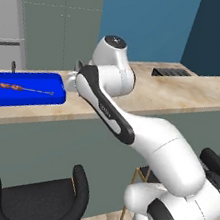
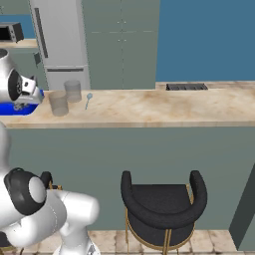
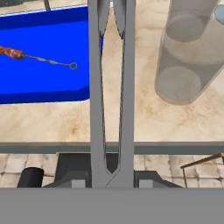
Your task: Take the tongs from the drawer on the left and place them on the dining counter next to the tray containing the kebab skewer.
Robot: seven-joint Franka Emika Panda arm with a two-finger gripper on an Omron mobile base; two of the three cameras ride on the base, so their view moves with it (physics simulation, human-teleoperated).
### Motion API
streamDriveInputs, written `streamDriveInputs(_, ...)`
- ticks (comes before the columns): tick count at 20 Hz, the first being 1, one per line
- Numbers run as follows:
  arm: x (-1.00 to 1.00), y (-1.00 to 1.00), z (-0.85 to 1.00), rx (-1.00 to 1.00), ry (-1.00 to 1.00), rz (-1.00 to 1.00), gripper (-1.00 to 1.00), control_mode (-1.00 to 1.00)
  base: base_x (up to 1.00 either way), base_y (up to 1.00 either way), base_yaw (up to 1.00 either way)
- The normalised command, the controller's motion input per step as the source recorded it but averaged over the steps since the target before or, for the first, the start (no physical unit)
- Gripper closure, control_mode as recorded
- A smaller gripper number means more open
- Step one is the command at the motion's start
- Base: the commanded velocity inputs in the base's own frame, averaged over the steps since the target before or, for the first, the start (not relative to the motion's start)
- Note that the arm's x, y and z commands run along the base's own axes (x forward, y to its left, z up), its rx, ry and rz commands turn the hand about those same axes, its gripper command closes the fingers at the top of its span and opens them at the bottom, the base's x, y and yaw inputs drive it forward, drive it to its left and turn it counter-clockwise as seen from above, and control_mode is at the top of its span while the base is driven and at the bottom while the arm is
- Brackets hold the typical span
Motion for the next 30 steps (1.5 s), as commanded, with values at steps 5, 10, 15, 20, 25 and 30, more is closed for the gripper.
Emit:
streamDriveInputs(5, 0.45, 0.01, -0.03, 0.0, 0.0, 0.0, 1.0, -1.0, 0.0, 0.0, 0.0)
streamDriveInputs(10, 0.1, 0.01, -0.01, 0.0, 0.0, 0.0, 1.0, -1.0, 0.0, 0.0, 0.0)
streamDriveInputs(15, 0.0, 0.0, -0.03, -0.01, 0.0, 0.0, 1.0, -1.0, 0.0, 0.0, 0.0)
streamDriveInputs(20, 0.0, 0.0, -0.09, -0.01, 0.0, 0.0, 1.0, -1.0, 0.0, 0.0, 0.0)
streamDriveInputs(25, 0.0, 0.0, -0.06, 0.0, 0.0, 0.0, 1.0, -1.0, 0.0, 0.0, 0.0)
streamDriveInputs(30, 0.01, 0.0, -0.12, 0.0, 0.0, 0.0, 1.0, -1.0, 0.0, 0.0, 0.0)
